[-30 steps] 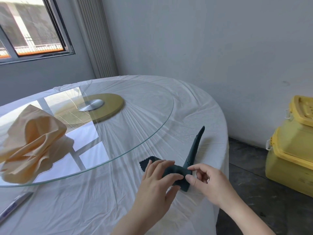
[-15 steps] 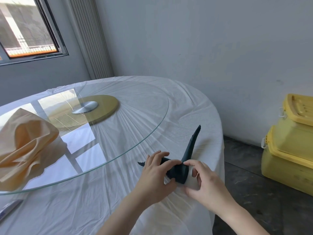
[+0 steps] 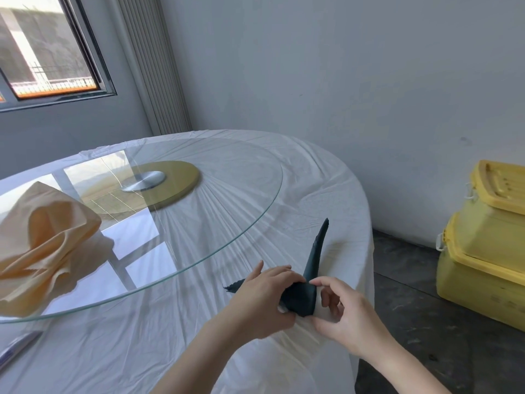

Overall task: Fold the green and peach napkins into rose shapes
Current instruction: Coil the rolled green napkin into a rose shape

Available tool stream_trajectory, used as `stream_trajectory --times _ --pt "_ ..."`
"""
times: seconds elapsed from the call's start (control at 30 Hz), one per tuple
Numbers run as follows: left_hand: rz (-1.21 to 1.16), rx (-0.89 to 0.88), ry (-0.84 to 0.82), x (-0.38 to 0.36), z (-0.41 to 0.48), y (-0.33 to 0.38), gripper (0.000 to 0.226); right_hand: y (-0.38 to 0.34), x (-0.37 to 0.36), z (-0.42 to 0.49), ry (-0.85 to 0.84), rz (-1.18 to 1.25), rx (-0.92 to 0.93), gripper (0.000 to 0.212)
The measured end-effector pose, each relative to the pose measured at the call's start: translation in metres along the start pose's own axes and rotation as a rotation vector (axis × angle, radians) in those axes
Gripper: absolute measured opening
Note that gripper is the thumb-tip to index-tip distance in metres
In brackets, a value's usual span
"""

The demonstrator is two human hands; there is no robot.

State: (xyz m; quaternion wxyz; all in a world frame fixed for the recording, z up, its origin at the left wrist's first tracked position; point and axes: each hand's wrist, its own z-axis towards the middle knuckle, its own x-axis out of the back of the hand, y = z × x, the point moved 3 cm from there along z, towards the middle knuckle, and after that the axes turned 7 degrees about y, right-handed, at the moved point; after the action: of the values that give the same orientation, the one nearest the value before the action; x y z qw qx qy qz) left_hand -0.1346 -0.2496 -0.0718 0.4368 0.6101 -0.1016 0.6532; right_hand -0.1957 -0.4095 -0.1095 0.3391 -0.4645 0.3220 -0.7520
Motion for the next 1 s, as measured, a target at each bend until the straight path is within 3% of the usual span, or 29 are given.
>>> stream_trajectory --times 0.17,0.4,0.5,0.63,0.73,0.83,1.0 --pt "0.026 -0.008 -0.02 0.004 -0.026 0.01 0.056 -0.014 0.002 -0.021 -0.038 0.033 -0.011 0.043" --pt "0.167 -0.068 -0.028 0.006 -0.048 0.017 0.061 -0.025 0.005 -0.03 -0.233 0.017 -0.05 0.045" --pt "0.162 -0.108 0.108 0.005 -0.05 0.017 0.059 -0.023 0.008 -0.026 -0.224 0.022 -0.09 0.039" --pt "0.115 -0.242 0.395 0.0 -0.055 0.017 0.031 -0.019 0.01 -0.019 -0.246 0.092 -0.167 0.029" --pt "0.132 -0.302 0.485 -0.007 -0.057 0.014 0.024 -0.015 0.01 -0.013 -0.234 0.138 -0.202 0.042" --pt "0.145 -0.285 0.482 -0.011 -0.053 0.006 0.029 -0.012 0.01 -0.009 -0.183 0.111 -0.17 0.052" --pt "0.175 -0.205 0.398 -0.013 -0.04 -0.001 0.04 -0.017 0.013 -0.012 -0.093 0.045 -0.004 0.042"
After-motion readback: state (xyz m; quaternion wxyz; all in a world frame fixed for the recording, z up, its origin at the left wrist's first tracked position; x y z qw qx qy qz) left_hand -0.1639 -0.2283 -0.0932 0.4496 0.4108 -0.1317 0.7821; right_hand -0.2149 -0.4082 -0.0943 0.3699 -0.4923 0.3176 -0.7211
